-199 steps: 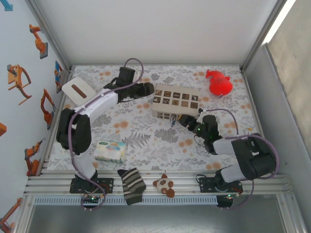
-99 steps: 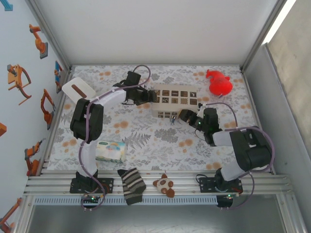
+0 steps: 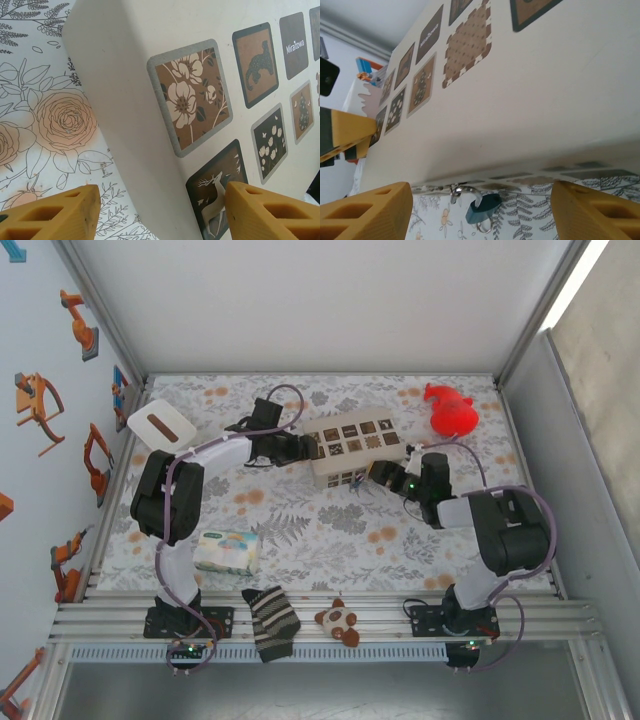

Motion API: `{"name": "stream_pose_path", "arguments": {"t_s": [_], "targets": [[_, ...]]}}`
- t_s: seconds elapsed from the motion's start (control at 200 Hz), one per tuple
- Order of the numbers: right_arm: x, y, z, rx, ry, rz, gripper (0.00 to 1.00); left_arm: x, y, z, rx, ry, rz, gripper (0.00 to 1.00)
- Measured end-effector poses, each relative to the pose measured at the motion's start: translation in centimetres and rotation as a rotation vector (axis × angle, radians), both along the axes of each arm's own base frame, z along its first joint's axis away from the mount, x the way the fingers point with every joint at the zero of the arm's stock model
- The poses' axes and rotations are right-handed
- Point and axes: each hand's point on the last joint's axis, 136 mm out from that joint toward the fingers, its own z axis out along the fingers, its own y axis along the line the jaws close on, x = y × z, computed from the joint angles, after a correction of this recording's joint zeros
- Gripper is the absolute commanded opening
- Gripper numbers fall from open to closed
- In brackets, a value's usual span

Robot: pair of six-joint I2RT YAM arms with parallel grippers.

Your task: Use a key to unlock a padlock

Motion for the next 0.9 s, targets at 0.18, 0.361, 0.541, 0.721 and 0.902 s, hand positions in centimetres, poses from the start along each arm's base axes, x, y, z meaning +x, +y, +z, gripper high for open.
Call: {"name": "stream_pose_path", "arguments": {"t_s": [0.18, 0.361, 0.541, 0.721, 0.902], "targets": [[-1.9, 0.5, -0.2, 0.069, 0.003, 0.036, 0.71, 0.0, 0.0, 0.0, -0.002, 0.003, 0.004, 0.65], [-1.6, 1.0, -1.0, 0.136, 0.032, 0.037, 0.69, 0.0, -0.1, 0.0, 0.000, 0.002, 0.007, 0.64], [-1.2, 1.9, -1.7, 0.161, 0.055, 0.044, 0.69, 0.0, -0.1, 0.0, 0.002, 0.002, 0.010, 0.64], [-0.2, 2.6, -1.4, 0.182, 0.027, 0.051, 0.68, 0.0, 0.0, 0.0, 0.003, 0.002, 0.011, 0.64], [0.4, 3.4, -1.2, 0.195, 0.000, 0.068, 0.67, 0.0, 0.1, 0.0, 0.007, 0.002, 0.014, 0.64]]}}
